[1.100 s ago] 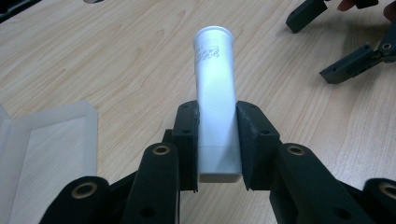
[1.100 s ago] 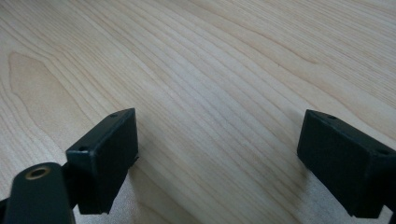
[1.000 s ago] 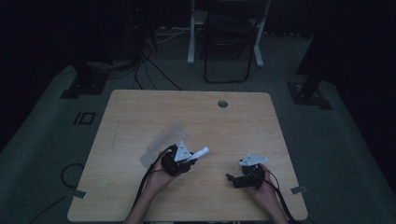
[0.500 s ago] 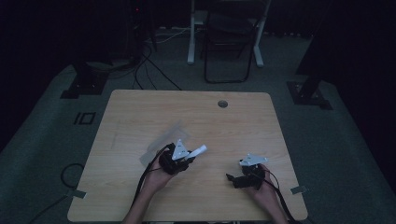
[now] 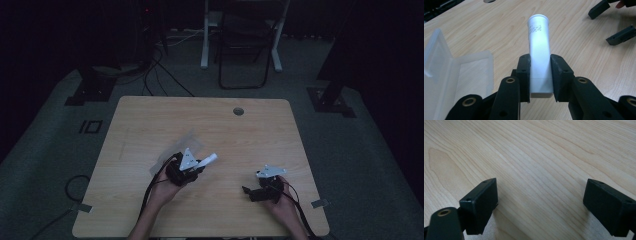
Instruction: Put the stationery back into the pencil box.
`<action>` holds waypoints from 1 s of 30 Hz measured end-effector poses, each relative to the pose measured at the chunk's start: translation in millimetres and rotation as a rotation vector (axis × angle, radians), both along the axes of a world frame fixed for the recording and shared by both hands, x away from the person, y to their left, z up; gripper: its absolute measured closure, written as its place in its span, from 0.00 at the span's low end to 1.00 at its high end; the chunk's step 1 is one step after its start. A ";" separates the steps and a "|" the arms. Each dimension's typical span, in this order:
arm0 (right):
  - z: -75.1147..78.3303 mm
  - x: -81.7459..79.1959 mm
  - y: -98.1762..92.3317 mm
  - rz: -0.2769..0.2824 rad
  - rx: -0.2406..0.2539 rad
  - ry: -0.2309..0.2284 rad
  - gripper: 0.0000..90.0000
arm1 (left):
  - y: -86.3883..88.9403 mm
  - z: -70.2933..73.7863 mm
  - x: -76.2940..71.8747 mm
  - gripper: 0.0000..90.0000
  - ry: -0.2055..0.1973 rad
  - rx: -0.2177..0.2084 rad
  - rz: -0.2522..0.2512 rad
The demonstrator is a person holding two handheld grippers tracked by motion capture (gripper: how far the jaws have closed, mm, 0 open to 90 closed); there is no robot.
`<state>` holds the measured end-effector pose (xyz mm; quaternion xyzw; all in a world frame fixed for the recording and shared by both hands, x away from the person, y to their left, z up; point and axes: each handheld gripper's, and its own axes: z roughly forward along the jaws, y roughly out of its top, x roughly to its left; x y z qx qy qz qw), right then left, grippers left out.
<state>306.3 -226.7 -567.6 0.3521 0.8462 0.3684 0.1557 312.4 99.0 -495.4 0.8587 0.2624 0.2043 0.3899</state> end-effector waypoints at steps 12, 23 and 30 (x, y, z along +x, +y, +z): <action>0.0 0.0 0.0 -0.001 0.001 0.000 0.14 | 6.9 2.5 2.7 0.79 -0.014 -0.002 0.025; 0.0 -0.3 -0.1 0.000 0.001 0.000 0.14 | 14.8 4.7 6.7 0.79 -0.026 0.009 0.049; 0.0 -0.3 -0.1 0.000 0.001 0.000 0.14 | 18.4 4.2 9.7 0.79 -0.038 0.016 0.066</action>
